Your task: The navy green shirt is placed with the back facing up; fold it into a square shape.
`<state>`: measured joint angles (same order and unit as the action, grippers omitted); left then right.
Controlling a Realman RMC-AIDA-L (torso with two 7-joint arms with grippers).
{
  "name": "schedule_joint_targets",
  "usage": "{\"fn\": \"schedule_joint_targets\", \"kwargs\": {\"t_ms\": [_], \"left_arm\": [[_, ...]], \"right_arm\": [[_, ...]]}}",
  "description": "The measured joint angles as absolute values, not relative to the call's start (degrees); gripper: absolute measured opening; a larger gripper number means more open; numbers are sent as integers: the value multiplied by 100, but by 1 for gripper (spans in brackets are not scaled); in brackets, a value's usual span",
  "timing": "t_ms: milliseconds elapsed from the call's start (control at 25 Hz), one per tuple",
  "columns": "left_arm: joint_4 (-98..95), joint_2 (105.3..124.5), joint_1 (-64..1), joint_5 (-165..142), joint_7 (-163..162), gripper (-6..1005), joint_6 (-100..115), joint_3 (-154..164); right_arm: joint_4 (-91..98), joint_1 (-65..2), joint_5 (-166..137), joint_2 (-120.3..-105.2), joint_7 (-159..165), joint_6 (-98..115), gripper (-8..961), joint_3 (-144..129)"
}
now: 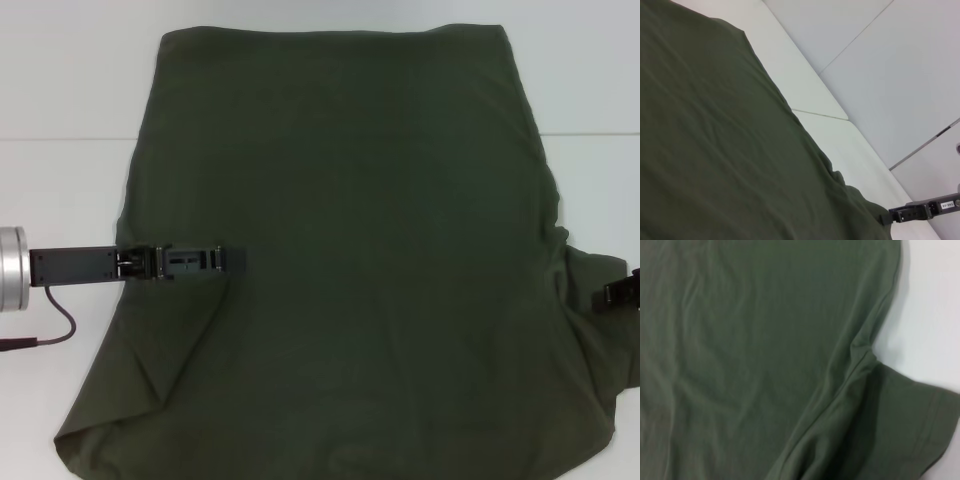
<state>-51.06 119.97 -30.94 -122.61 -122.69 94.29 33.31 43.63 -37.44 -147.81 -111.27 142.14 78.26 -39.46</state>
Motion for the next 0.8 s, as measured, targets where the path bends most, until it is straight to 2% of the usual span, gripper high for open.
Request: {"fn": "schedule_joint_targets", "kwargs": {"t_ms": [120,560,800], "left_arm": [[-5107,11997,-3107,-12260,-12272,734,9449,3331],[-5119,11954,-3047,-12047,-12277,733,9474,3331],[-5139,11952,-2983,-12035,-12278,734,9487,3331]], "right_arm": [[4364,-3744,-14783,-11122,14247,7824,487,-3946],[4378,-3729,-14808,-11096,14267,7831,44,-3979],[4703,-3732,-15354,-11002,14363,7590,16,-3955]]}}
